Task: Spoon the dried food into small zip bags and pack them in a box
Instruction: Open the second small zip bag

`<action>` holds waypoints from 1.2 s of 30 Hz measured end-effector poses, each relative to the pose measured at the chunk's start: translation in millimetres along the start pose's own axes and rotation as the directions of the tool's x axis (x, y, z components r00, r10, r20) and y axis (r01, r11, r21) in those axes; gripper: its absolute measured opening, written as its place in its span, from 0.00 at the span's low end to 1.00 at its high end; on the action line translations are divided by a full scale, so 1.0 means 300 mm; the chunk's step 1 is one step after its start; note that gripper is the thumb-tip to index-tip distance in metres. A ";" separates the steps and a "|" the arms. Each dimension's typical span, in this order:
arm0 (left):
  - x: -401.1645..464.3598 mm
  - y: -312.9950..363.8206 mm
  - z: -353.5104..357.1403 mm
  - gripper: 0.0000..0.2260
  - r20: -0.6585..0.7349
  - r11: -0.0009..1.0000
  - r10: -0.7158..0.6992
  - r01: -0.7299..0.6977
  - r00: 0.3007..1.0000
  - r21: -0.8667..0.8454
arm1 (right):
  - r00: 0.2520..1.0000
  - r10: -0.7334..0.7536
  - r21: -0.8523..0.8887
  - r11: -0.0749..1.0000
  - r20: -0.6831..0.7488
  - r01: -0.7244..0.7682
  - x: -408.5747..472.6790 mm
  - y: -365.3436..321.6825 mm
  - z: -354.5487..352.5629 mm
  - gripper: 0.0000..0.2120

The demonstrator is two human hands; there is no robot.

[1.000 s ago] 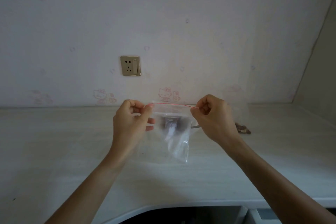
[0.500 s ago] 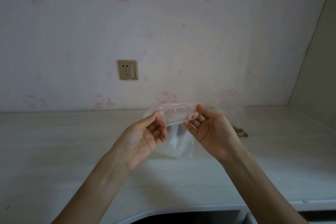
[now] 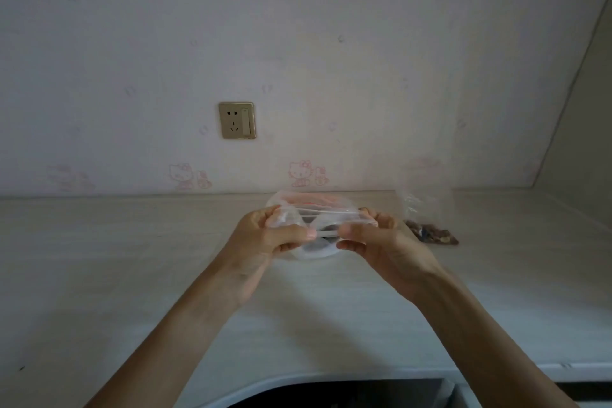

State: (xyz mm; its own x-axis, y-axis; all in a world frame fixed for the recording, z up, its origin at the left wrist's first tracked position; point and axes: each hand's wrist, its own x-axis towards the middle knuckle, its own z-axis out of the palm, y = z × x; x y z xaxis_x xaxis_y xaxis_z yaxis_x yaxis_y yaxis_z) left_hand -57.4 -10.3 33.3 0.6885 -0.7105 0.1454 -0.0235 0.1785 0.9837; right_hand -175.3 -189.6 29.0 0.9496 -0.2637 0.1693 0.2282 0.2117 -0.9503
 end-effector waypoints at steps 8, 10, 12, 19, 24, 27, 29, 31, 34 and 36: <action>0.021 -0.048 0.067 0.19 -0.391 0.938 0.313 -0.217 0.866 0.270 | 0.933 -0.029 0.010 0.999 -0.359 0.034 0.030 0.033 0.074 0.19; 0.027 -0.063 0.059 0.14 -0.419 0.910 0.372 -0.236 0.828 0.342 | 0.896 -0.024 0.005 1.000 -0.443 0.030 0.040 0.039 0.077 0.14; 0.035 -0.082 0.041 0.09 -0.438 0.896 0.402 -0.247 0.804 0.369 | 0.867 -0.003 0.033 0.999 -0.498 0.022 0.043 0.035 0.069 0.02; 0.032 -0.122 -0.033 0.10 -0.463 0.882 0.384 -0.168 0.799 0.441 | 0.833 0.057 -0.010 0.997 -0.550 -0.074 0.042 0.053 0.011 0.12; 0.004 -0.111 -0.019 0.03 -0.398 0.970 0.217 -0.152 0.891 0.188 | 0.872 0.087 0.087 0.995 -0.481 -0.052 0.029 0.065 -0.014 0.04; -0.010 -0.086 -0.024 0.03 -0.284 0.994 0.099 -0.106 0.954 -0.010 | 0.911 0.130 0.266 0.964 -0.391 -0.023 0.032 0.068 -0.042 0.05; -0.013 -0.075 -0.029 0.05 -0.196 0.985 0.015 -0.048 0.981 -0.167 | 0.926 0.192 0.364 0.929 -0.326 -0.065 0.036 0.069 -0.051 0.01; -0.009 -0.069 -0.032 0.07 -0.129 0.956 -0.034 -0.005 0.991 -0.294 | 0.928 0.253 0.424 0.898 -0.275 -0.119 0.038 0.076 -0.055 0.05; -0.004 -0.066 -0.025 0.06 -0.069 0.892 -0.057 0.020 0.996 -0.453 | 0.940 0.268 0.437 0.886 -0.212 -0.154 0.034 0.077 -0.049 0.11; -0.004 -0.063 -0.014 0.07 -0.059 0.828 -0.112 0.060 0.992 -0.558 | 0.951 0.249 0.442 0.885 -0.185 -0.146 0.032 0.063 -0.035 0.10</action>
State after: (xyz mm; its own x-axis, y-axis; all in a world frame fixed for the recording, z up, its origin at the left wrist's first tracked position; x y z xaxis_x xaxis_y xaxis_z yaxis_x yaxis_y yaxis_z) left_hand -54.7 -9.8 14.2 0.7282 -0.6848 0.0281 0.4266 0.4849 0.7635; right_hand -164.1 -198.1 9.8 0.9200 -0.3718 -0.1242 0.1580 0.6418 -0.7504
